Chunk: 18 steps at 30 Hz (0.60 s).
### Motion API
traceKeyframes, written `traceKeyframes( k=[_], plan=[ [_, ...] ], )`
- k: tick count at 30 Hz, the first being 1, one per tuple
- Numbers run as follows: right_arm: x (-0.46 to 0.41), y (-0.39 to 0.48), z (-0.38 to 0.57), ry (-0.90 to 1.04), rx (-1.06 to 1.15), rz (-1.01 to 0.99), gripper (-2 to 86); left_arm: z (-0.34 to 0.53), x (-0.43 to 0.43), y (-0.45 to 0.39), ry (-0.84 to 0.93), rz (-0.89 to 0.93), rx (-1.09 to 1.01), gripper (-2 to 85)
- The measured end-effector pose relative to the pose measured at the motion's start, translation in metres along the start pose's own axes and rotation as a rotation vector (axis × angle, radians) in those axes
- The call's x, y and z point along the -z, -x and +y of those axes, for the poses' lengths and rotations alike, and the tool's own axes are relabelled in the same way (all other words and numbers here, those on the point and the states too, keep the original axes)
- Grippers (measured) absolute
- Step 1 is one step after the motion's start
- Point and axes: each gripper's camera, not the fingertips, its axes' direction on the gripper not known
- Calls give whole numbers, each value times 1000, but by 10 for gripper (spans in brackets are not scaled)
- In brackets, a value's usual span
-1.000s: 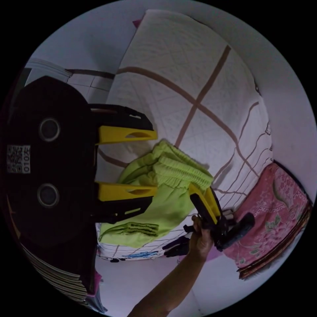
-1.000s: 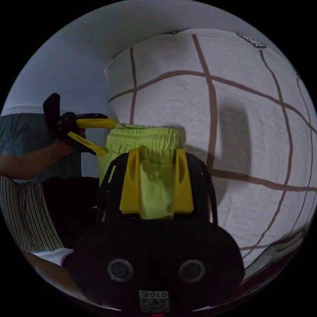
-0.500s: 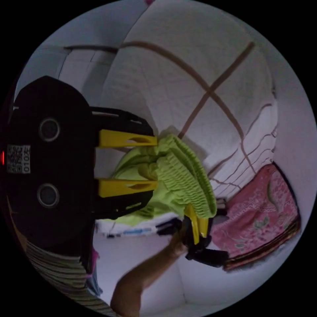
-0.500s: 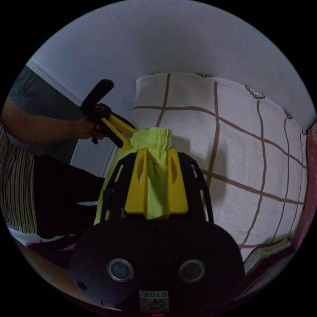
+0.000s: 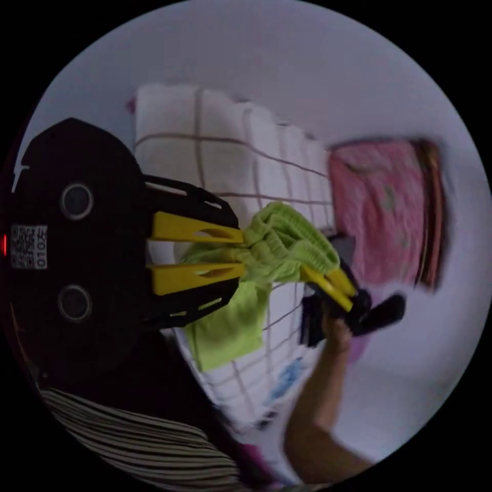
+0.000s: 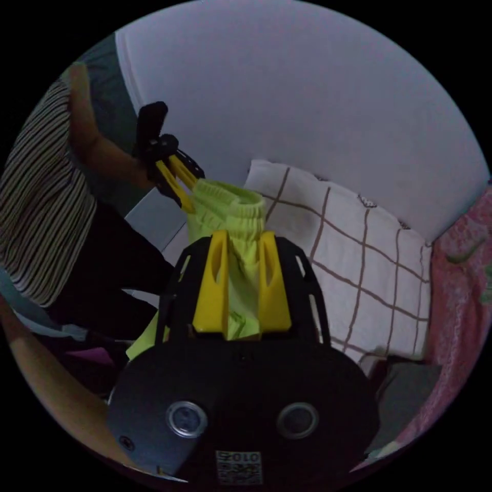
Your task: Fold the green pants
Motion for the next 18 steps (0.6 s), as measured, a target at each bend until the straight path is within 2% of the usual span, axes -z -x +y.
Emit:
traceKeyframes(
  k=[3,7,11,13,16,18],
  plan=[
    [32,37,61,13,-97,42,89,-14,-18,-101,14,-53,-189,67],
    [28,72,152,117,-357,22,89,-2,-90,-213,44,42,-360,67],
    [13,85,211,228,-662,-16,76,37,-189,-300,243,138,-553,60],
    [28,94,235,179,-832,9,76,50,-202,-319,269,188,-611,57],
    [56,109,241,107,-929,32,79,59,-194,-325,224,303,-627,52],
    [67,117,238,68,-989,-23,85,61,-185,-312,188,289,-579,48]
  ],
)
